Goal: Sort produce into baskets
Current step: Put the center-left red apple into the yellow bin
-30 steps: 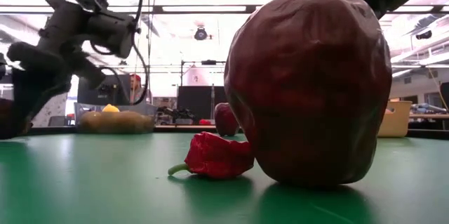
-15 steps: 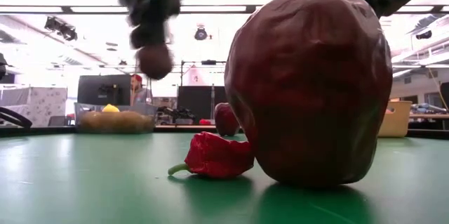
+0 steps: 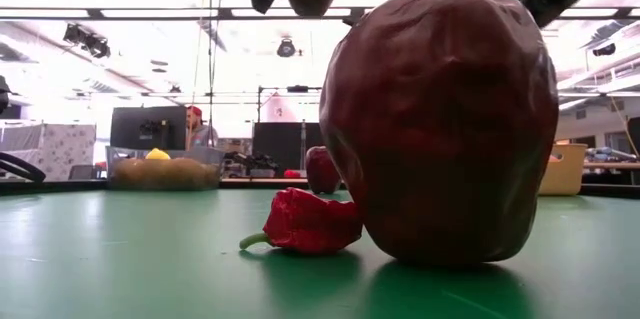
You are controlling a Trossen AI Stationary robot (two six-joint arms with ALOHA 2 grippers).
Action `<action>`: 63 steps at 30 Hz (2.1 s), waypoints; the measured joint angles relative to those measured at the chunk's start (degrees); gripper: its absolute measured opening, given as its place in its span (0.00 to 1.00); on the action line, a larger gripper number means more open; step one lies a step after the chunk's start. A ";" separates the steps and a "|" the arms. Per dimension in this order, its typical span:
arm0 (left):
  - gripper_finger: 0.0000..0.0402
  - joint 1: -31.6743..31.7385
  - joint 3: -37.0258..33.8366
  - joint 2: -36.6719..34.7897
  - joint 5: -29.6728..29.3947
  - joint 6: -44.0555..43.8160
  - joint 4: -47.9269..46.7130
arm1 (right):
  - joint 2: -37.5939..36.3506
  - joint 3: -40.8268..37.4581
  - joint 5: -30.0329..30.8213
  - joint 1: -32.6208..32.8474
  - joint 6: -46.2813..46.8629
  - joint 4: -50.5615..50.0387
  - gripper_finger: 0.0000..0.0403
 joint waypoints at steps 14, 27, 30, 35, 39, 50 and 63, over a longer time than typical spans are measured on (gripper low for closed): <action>0.50 0.09 -0.02 0.09 -0.53 0.44 3.09 | -0.09 16.59 -4.54 -1.33 -12.12 -25.06 0.86; 0.51 0.70 -0.02 3.25 0.53 -1.55 8.07 | -0.02 21.36 -9.14 -3.37 -11.65 -35.64 0.82; 0.51 0.75 -0.11 4.50 0.85 -2.36 9.61 | -0.18 21.36 -10.59 -3.82 -10.82 -37.69 0.72; 0.51 1.04 -0.17 4.79 -0.51 -2.86 10.12 | -0.22 21.42 -13.14 -5.03 -9.58 -39.26 0.60; 0.51 2.53 -0.17 4.32 -0.69 -3.97 10.35 | -0.22 21.66 -13.29 -6.12 -9.13 -39.96 0.60; 0.51 8.27 -0.22 1.88 1.26 -3.72 0.61 | -0.48 21.57 -12.58 -15.25 -10.67 -56.11 0.61; 0.51 10.24 -0.09 1.57 2.07 -2.49 -1.72 | -5.39 21.36 9.11 -29.11 -17.41 -79.95 0.61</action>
